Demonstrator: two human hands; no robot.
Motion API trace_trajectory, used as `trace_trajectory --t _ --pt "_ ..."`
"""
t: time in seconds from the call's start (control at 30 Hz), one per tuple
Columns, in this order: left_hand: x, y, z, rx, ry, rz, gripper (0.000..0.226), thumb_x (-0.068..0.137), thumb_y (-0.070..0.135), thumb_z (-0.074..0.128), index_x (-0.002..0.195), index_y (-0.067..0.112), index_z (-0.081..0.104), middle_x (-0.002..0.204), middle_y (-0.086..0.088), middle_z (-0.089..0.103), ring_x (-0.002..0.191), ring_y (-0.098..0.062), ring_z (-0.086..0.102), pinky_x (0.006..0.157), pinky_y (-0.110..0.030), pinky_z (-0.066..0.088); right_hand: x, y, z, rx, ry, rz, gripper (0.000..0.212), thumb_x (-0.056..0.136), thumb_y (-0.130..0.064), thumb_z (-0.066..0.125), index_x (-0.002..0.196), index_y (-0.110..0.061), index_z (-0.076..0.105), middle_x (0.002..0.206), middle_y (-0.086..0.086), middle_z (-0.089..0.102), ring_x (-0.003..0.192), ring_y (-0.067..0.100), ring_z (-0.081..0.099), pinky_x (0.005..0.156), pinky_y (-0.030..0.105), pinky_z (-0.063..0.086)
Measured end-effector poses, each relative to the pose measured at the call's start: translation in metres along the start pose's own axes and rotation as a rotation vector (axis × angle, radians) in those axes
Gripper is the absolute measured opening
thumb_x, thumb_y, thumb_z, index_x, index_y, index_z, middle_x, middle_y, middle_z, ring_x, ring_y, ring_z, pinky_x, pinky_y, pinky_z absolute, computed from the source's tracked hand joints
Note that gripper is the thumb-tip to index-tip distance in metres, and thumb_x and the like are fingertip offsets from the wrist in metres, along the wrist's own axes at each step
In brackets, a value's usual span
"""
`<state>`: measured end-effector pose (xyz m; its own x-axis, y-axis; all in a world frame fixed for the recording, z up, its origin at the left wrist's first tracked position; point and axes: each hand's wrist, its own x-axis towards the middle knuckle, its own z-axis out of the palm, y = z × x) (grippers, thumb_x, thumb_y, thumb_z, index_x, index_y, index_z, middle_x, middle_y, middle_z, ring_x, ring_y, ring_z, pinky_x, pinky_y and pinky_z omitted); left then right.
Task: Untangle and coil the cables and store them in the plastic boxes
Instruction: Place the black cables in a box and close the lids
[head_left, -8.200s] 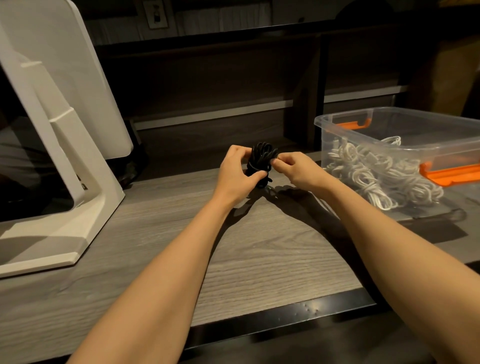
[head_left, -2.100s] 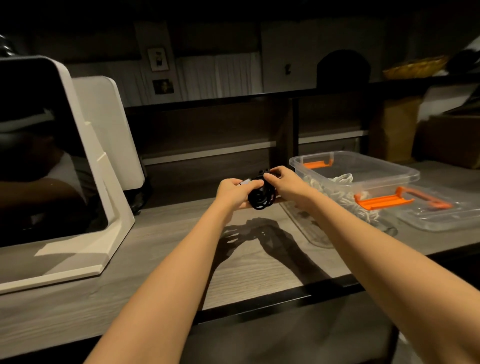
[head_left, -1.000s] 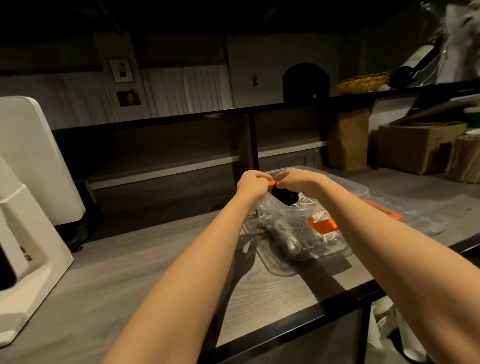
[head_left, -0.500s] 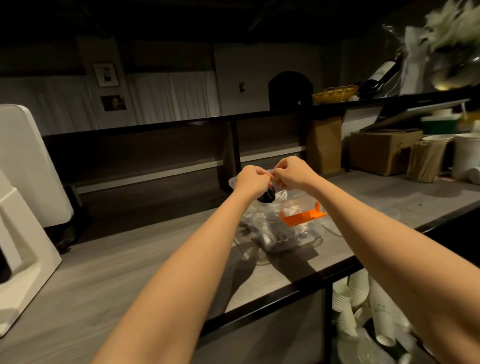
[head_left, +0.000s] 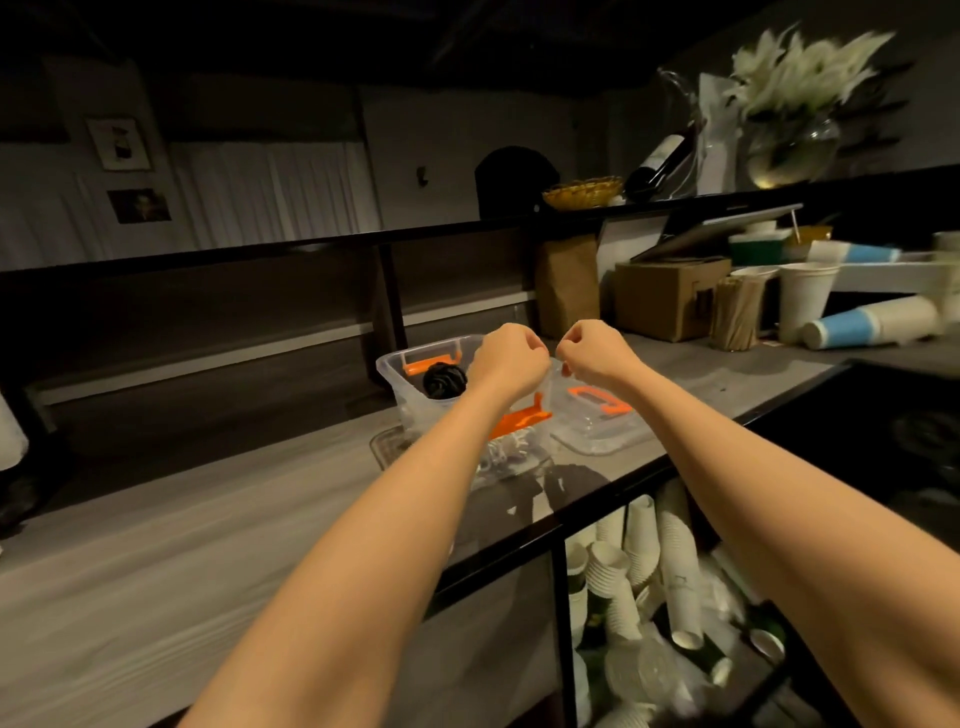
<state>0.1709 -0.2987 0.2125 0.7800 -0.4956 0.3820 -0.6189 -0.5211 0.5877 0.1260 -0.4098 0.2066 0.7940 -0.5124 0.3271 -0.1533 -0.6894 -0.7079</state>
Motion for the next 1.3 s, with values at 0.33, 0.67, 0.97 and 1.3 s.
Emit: trace_trajectory --t 0.33,0.67,0.97,1.3 --pt "0.006 0.003 0.038 0.328 0.173 -0.021 0.025 0.097 0.022 0.045 0.108 0.013 0.066 0.113 -0.008 0.063 0.105 -0.030 0.058 0.072 -0.036 0.032 0.005 0.062 0.007 -0.530 -0.200 0.300 0.023 0.098 -0.022 0.043 0.096 -0.003 0.056 0.084 0.009 0.057 0.082 0.025 0.059 0.072 0.034 0.046" --pt "0.010 0.006 0.042 0.399 0.113 -0.124 0.033 0.098 0.028 0.038 0.108 0.011 0.064 0.114 -0.011 0.065 0.104 -0.032 0.059 0.075 -0.033 0.031 0.007 0.092 0.020 -0.588 -0.124 0.476 0.024 0.095 -0.019 0.047 0.109 -0.007 0.061 0.104 0.008 0.064 0.091 0.022 0.060 0.063 0.031 0.040" --pt "0.008 0.003 0.038 0.361 0.073 -0.075 0.030 0.100 0.027 0.037 0.109 0.013 0.062 0.111 -0.010 0.065 0.101 -0.031 0.059 0.075 -0.034 0.035 0.012 0.082 0.024 -0.063 0.117 0.507 0.020 0.093 -0.021 0.056 0.091 -0.001 0.061 0.091 0.012 0.066 0.081 0.025 0.066 0.063 0.032 0.053" --pt "0.006 -0.006 0.024 -0.085 0.149 -0.091 0.017 0.098 0.015 0.038 0.108 0.015 0.051 0.111 -0.009 0.065 0.101 -0.031 0.060 0.085 -0.045 0.050 0.012 0.053 0.029 0.390 0.120 0.381 0.037 0.088 -0.004 0.060 0.115 -0.012 0.035 0.120 0.015 0.052 0.110 0.033 0.053 0.080 0.049 0.057"
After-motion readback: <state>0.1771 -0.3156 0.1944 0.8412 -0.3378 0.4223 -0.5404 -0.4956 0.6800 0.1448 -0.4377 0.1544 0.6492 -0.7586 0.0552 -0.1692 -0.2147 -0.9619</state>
